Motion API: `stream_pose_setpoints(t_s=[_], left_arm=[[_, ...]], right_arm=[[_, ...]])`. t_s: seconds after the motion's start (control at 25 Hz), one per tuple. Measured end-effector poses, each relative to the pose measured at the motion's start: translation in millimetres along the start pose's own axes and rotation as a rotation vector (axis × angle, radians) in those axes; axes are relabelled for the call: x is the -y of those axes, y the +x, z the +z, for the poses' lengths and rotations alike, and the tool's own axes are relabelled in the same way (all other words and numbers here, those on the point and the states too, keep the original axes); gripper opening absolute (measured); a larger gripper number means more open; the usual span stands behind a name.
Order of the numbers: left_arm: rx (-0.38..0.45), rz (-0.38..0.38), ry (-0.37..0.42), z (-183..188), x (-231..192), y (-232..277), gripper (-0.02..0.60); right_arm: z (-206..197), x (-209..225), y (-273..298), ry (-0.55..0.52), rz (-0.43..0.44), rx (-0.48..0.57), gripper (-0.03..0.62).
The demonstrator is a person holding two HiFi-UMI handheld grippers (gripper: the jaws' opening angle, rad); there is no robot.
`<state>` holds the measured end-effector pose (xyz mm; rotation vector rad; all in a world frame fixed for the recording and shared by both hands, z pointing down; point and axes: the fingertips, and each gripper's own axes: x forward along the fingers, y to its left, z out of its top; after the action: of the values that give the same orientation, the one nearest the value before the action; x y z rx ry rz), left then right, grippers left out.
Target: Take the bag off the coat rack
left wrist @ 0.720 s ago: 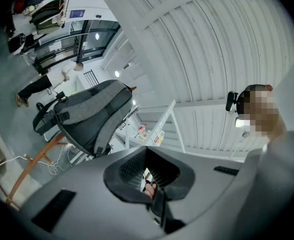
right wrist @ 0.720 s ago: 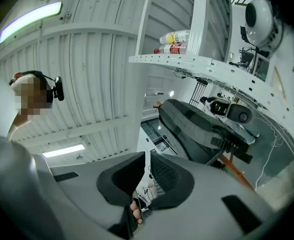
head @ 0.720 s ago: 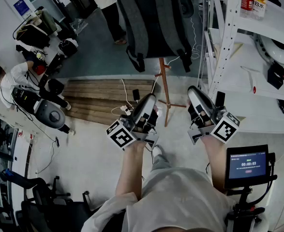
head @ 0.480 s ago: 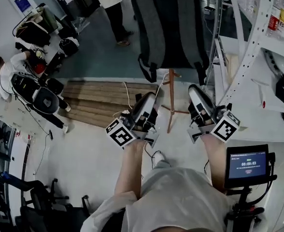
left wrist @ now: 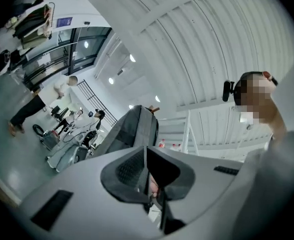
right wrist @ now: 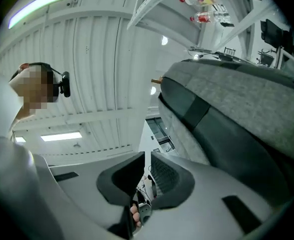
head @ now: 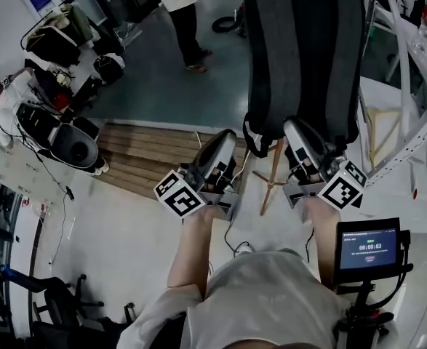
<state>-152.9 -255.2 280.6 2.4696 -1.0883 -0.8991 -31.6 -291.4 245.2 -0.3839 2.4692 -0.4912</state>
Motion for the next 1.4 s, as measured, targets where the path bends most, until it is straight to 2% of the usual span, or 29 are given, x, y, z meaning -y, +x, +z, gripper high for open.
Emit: stream_pose_setpoints(t_s=[0.2, 0.36, 0.44, 0.6, 0.76, 0.88, 0.96, 1.0, 1.16, 1.24, 1.4], left_arm=[[0.024, -0.006, 0.108, 41.6, 3.0, 7.0, 0.008], [0.031, -0.023, 0.265, 69.2, 8.8, 31.0, 0.016], [0.037, -0.024, 0.352, 77.5, 10.4, 46.2, 0.063], [0.025, -0.049, 0.469, 90.3, 10.2, 79.7, 0.175], [-0.009, -0.076, 0.559, 105.6, 7.4, 107.2, 0.292], [-0.055, -0.117, 0.567, 107.7, 3.3, 124.3, 0.336], [-0.089, -0.129, 0.568, 104.4, -2.2, 133.6, 0.352], [-0.099, -0.128, 0.567, 102.7, -5.9, 136.7, 0.357], [-0.083, -0.164, 0.476, 99.6, -15.5, 142.1, 0.391], [-0.072, -0.196, 0.434, 99.0, -16.9, 143.6, 0.405], [-0.099, -0.265, 0.412, 92.0, -16.3, 138.3, 0.411]], right_arm=[[29.6, -40.0, 33.9, -0.141, 0.057, 0.005, 0.021], [72.8, -58.7, 45.9, -0.316, 0.073, 0.049, 0.058], [95.9, -59.7, 39.7, -0.396, 0.062, 0.082, 0.06], [138.3, -50.2, 24.2, -0.536, 0.008, 0.133, 0.136], [167.4, -35.6, 13.5, -0.624, -0.064, 0.167, 0.213], [175.4, -14.3, 4.6, -0.656, -0.131, 0.158, 0.282], [175.4, 2.2, -1.6, -0.647, -0.169, 0.147, 0.285], [173.9, 9.9, -4.4, -0.635, -0.183, 0.142, 0.311], [159.2, 36.2, -7.6, -0.57, -0.202, 0.092, 0.43], [152.6, 49.8, -7.3, -0.539, -0.213, 0.068, 0.43], [149.7, 67.9, -11.6, -0.449, -0.203, 0.068, 0.456]])
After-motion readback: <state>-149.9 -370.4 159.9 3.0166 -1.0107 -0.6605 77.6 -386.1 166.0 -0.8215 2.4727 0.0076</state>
